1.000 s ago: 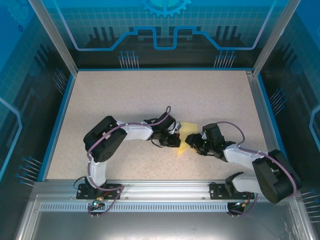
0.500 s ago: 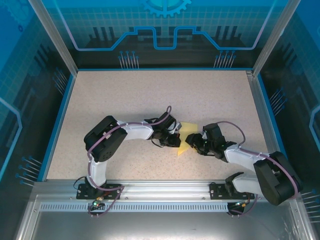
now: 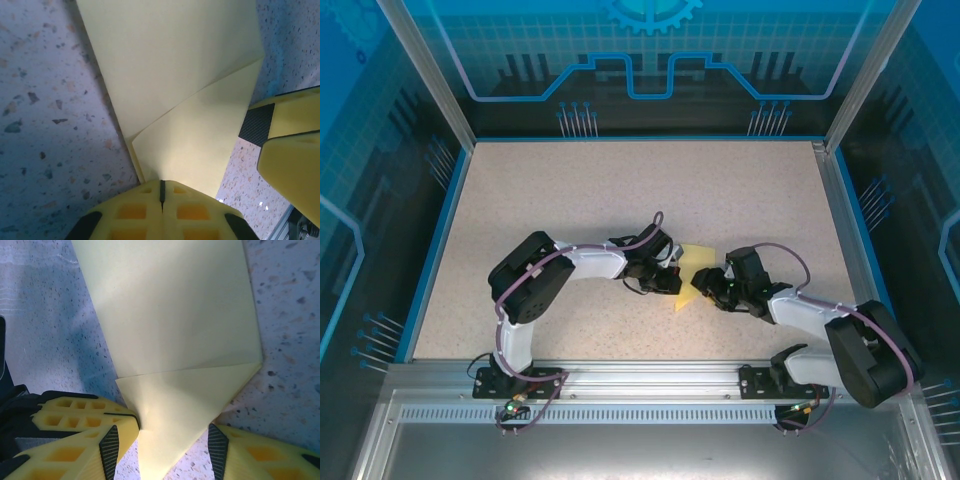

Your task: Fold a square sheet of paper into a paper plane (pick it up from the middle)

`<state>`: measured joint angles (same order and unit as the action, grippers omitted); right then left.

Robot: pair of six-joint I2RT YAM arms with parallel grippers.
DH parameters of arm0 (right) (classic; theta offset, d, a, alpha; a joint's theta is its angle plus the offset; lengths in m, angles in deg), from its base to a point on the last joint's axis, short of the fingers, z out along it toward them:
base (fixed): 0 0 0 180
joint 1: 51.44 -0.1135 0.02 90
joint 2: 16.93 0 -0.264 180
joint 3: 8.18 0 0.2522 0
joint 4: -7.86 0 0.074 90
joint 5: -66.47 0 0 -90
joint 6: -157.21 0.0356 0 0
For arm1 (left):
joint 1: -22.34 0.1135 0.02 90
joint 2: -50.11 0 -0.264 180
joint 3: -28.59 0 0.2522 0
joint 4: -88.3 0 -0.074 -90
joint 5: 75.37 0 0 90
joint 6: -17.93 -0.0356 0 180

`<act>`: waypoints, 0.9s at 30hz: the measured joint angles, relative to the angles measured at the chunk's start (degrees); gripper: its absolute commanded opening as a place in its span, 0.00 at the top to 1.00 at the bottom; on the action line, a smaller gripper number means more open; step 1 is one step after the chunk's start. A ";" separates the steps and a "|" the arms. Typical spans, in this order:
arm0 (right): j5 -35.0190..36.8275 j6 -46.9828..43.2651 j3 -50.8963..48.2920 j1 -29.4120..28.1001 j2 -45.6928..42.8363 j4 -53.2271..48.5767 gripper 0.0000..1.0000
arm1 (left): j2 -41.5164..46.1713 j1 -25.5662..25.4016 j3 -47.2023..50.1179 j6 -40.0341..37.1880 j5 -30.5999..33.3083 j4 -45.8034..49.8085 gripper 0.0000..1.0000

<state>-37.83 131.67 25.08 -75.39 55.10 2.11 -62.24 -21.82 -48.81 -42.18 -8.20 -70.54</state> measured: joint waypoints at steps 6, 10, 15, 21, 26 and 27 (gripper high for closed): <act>0.17 -0.02 0.00 0.00 -0.17 -0.48 0.47 | -0.11 0.00 -0.39 -0.02 0.00 0.66 1.00; 0.07 0.02 0.00 0.00 0.26 0.37 0.47 | -0.11 -0.04 -0.44 -0.02 0.00 0.74 1.00; -0.79 0.04 0.00 0.46 1.14 1.14 0.48 | -0.11 -0.07 -0.46 -0.04 0.02 0.85 1.00; -1.14 0.09 0.00 0.70 1.16 1.29 0.49 | -0.11 -0.07 -0.46 -0.28 0.00 0.85 1.00; -1.14 0.04 0.00 0.70 -0.55 1.51 0.49 | -0.13 -0.07 -0.52 -0.42 0.02 0.92 1.00; -1.11 0.04 0.00 0.70 -1.05 1.46 0.49 | -0.15 -0.07 -0.59 -0.44 0.02 0.98 1.00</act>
<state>-38.95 131.72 25.08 -74.69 54.05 3.58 -62.39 -21.88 -49.40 -42.62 -8.17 -69.56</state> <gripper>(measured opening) 0.514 0.051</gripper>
